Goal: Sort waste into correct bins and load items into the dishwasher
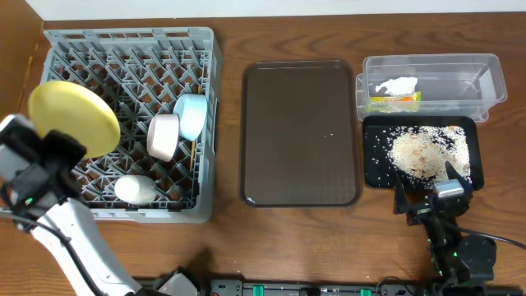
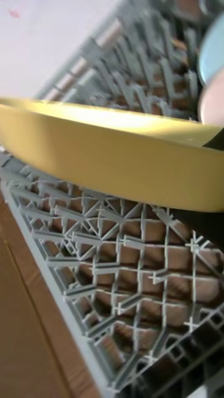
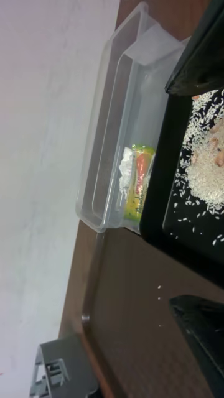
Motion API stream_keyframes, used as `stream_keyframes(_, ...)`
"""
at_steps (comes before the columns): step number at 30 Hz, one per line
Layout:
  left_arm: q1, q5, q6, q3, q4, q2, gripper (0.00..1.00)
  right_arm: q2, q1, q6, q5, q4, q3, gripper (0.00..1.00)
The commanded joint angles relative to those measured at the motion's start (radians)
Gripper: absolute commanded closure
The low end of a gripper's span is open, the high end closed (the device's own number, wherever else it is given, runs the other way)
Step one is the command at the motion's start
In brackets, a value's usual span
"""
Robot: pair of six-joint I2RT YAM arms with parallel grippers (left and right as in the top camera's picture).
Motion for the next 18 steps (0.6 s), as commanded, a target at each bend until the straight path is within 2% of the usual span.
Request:
stream_keyframes(1, -0.089, -0.178, 0.270, -0.003, 0.008, -0.005, 0.93, -0.003, -0.012, 0.008, 0.002, -0.004, -0.002, 0.01)
stream_keyframes(4, -0.167, -0.262, 0.426, -0.003, 0.050, -0.001, 0.93, -0.003, -0.012, 0.008, 0.002, -0.004, -0.002, 0.01)
stream_keyframes(7, -0.226, -0.404, 0.546, -0.003, 0.161, 0.004, 0.93, -0.003, -0.012, 0.008, 0.002, -0.004, -0.002, 0.01)
stream_keyframes(9, -0.254, -0.404, 0.647, -0.003, 0.196, 0.004, 0.92, -0.003, -0.012, 0.008, 0.002, -0.004, -0.002, 0.01)
stream_keyframes(18, -0.268, -0.399, 0.660, -0.003, 0.203, 0.082, 0.92, -0.003, -0.012, 0.008, 0.002, -0.004, -0.002, 0.01)
